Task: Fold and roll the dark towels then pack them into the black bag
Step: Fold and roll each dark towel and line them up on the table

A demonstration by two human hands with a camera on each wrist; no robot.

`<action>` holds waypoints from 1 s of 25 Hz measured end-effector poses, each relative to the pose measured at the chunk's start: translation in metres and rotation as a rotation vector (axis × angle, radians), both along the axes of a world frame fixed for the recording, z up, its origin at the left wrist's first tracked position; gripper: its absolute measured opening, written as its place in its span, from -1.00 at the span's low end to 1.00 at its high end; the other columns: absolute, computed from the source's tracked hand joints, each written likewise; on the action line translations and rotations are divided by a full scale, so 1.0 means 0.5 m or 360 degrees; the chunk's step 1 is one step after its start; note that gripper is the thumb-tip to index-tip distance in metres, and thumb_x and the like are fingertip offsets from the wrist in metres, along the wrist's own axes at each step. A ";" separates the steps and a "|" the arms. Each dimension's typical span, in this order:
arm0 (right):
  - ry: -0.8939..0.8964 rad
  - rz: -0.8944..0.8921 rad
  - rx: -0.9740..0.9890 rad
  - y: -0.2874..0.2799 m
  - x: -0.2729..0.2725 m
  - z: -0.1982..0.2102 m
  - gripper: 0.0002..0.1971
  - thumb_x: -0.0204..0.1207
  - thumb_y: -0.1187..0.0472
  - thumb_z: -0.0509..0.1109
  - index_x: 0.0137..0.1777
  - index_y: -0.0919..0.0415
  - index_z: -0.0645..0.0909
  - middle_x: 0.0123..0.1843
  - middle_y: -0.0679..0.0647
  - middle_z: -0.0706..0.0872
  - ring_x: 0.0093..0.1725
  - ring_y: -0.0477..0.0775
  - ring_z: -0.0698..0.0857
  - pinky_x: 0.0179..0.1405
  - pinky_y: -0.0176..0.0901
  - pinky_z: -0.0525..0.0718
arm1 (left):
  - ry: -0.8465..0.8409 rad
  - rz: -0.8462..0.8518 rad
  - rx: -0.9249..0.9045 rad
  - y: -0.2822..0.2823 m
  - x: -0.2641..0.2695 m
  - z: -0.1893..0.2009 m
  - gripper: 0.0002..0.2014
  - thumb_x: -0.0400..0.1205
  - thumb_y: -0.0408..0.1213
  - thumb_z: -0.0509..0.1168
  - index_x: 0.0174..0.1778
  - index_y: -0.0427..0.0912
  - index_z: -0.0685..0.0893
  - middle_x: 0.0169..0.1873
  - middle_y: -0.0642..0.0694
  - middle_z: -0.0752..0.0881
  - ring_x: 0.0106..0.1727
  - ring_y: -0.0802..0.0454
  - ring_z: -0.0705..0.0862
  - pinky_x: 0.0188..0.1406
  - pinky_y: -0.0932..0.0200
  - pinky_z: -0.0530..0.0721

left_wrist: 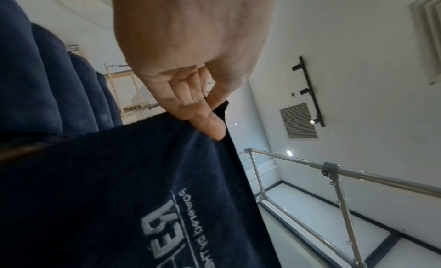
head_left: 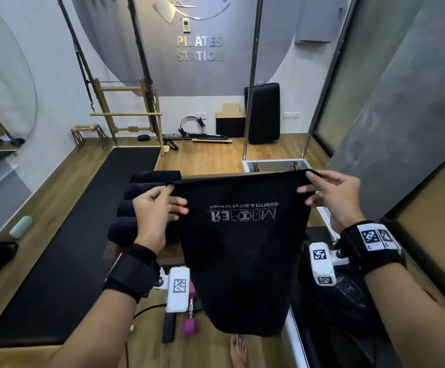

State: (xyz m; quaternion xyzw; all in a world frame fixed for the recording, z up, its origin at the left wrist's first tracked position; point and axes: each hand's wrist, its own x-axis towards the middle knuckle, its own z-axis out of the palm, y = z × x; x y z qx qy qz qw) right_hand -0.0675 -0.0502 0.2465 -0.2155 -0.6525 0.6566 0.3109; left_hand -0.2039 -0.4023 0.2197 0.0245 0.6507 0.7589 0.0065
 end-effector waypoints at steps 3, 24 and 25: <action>-0.0095 0.0093 -0.0122 0.025 -0.098 -0.039 -0.82 0.67 0.11 0.53 0.12 0.20 0.69 -0.10 0.30 0.90 -0.27 0.34 0.90 -0.53 -0.17 0.75 | -0.0128 -0.0009 0.0175 0.056 -0.079 -0.019 -0.80 0.83 -0.23 0.34 0.00 -0.29 0.72 -0.09 -0.28 0.91 -0.05 -0.15 0.93 -0.42 0.17 0.82; -0.0806 0.0193 -0.0457 0.227 -0.557 -0.333 -0.61 0.68 0.35 0.49 0.46 0.36 0.55 -0.14 0.41 0.85 -0.41 0.19 0.86 -0.47 -0.13 0.82 | -0.0646 0.0367 -0.0496 0.295 -0.468 -0.259 -0.65 0.85 -0.44 0.15 0.55 -0.39 0.57 0.05 -0.37 0.81 -0.02 -0.13 0.88 -0.08 -0.01 0.89; -0.0754 0.0190 -0.0443 0.226 -0.550 -0.335 -0.57 0.66 0.38 0.50 0.49 0.25 0.53 -0.09 0.38 0.86 -0.39 0.22 0.87 -0.46 -0.12 0.83 | -0.0591 0.0318 -0.0542 0.295 -0.460 -0.261 -0.53 0.85 -0.42 0.13 0.73 -0.31 0.40 0.10 -0.29 0.79 0.06 -0.09 0.86 0.02 -0.06 0.88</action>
